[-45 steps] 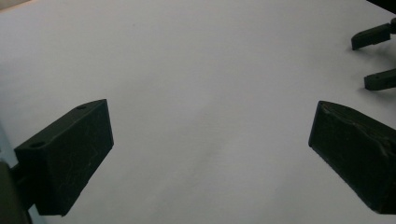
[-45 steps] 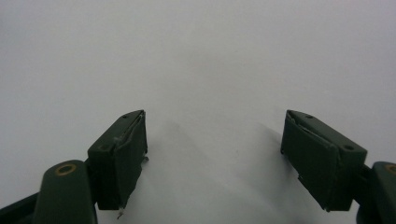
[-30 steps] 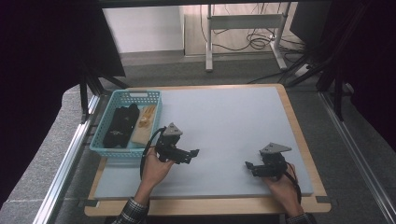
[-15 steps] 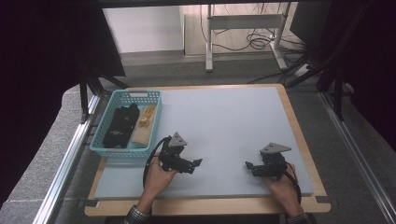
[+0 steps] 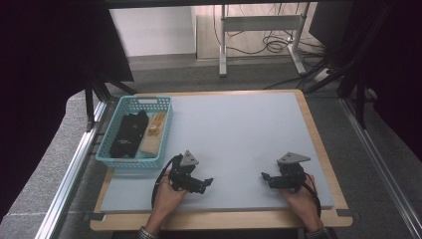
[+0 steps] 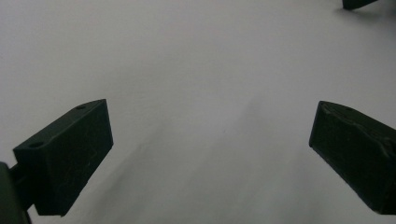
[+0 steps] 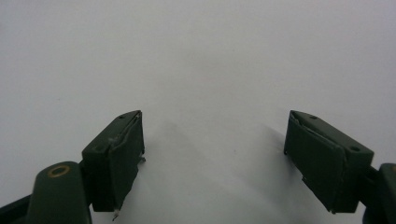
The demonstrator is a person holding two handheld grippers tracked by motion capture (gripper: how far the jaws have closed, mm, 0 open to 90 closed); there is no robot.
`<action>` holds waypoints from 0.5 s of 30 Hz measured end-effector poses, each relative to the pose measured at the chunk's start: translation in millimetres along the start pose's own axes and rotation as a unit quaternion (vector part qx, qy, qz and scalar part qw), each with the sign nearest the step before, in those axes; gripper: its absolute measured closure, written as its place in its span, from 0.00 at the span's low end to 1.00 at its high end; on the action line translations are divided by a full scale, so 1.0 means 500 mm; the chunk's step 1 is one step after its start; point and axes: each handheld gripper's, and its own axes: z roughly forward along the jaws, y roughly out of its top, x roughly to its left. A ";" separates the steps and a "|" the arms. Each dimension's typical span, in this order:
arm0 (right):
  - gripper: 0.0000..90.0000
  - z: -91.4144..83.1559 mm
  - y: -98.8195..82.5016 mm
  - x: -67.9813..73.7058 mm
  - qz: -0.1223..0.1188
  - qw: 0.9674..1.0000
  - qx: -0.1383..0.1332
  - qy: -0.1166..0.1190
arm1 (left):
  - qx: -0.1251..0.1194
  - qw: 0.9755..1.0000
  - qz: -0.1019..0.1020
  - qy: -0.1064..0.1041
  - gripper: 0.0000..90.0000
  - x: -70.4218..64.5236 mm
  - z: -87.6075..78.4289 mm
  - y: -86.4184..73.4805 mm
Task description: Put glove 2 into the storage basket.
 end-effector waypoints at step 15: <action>0.22 0.000 0.000 0.000 0.000 1.000 0.000 0.000 | 0.030 0.999 0.009 0.012 0.00 -0.009 0.021 -0.031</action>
